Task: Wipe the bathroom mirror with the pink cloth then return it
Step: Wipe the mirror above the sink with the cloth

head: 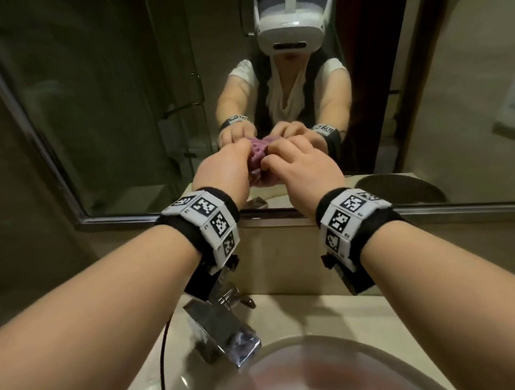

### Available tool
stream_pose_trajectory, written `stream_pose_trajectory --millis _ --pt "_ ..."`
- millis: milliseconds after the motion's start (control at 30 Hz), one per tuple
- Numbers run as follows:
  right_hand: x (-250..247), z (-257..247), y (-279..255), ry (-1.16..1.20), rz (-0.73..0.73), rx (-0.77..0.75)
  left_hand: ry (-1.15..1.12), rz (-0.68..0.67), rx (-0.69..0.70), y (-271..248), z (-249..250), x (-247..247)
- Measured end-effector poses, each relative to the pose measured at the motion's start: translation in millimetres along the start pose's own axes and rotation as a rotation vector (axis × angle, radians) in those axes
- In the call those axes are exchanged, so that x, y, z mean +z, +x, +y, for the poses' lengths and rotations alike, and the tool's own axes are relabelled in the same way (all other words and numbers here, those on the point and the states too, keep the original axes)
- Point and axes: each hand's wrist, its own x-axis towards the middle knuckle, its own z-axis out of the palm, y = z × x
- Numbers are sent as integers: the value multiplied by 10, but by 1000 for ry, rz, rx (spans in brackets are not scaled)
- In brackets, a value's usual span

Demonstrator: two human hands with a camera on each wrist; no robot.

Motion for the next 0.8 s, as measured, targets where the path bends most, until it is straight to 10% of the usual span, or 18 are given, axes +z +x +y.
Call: stream_pose_trajectory --millis 200,500,800 --pt "327 68 -455 52 -280 48 4 -189 -18 -235 205 374" --pt "-262 522 -326 12 -15 50 -19 2 -41 26 710 127" --pt "31 670 -958 109 -260 165 120 -219 53 -207 1100 710"
